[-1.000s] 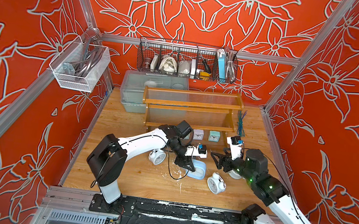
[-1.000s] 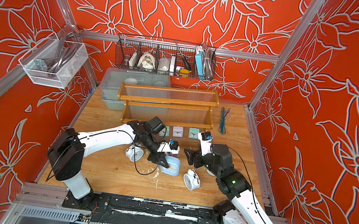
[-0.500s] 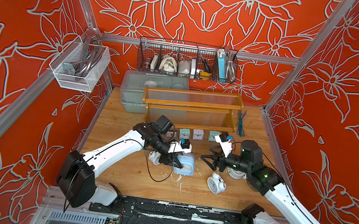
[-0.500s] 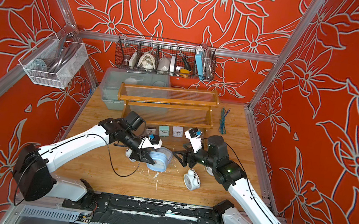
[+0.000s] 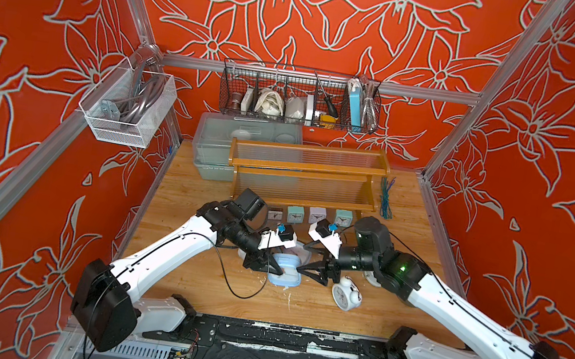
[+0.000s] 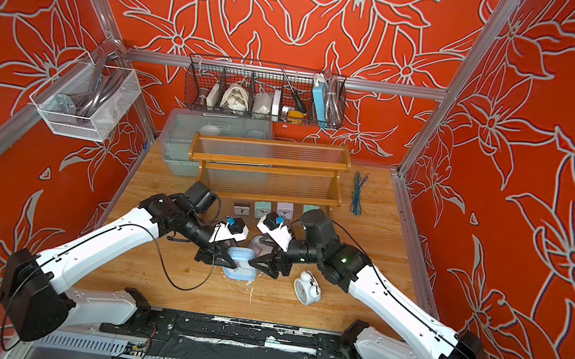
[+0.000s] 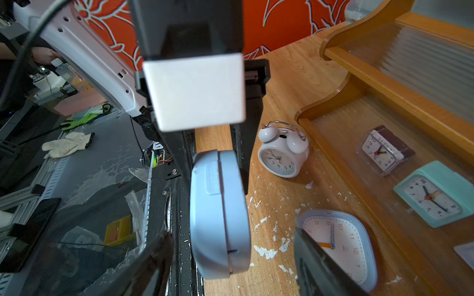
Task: Place the alarm clocks on the shelf by style
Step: Pick up the alarm from the center of the board.
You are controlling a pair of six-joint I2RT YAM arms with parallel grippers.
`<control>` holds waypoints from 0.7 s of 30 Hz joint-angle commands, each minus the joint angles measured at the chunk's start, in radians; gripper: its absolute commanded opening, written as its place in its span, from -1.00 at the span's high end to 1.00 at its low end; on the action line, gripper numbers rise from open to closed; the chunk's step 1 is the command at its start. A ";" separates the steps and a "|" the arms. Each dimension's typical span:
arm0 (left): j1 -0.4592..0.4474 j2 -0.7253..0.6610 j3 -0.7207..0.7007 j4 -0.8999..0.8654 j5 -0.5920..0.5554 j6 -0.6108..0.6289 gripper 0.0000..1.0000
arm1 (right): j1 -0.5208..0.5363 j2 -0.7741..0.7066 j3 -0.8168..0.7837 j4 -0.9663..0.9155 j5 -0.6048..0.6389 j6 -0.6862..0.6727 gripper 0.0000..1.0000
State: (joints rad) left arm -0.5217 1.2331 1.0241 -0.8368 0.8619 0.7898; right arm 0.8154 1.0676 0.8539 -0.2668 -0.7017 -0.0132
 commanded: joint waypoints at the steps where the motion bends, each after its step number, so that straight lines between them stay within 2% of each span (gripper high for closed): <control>1: 0.006 -0.036 -0.007 -0.003 0.051 -0.032 0.33 | 0.011 0.019 0.035 -0.010 -0.034 -0.037 -0.51; 12: 0.006 -0.041 -0.015 0.016 0.042 -0.052 0.33 | 0.042 0.076 0.044 0.010 -0.062 -0.034 -0.43; 21: 0.006 -0.044 -0.029 0.030 0.042 -0.064 0.33 | 0.050 0.108 0.048 0.036 -0.071 -0.033 -0.25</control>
State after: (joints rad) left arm -0.5217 1.2098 1.0008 -0.8181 0.8673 0.7338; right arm 0.8581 1.1683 0.8577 -0.2516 -0.7517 -0.0402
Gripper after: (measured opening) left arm 0.411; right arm 0.632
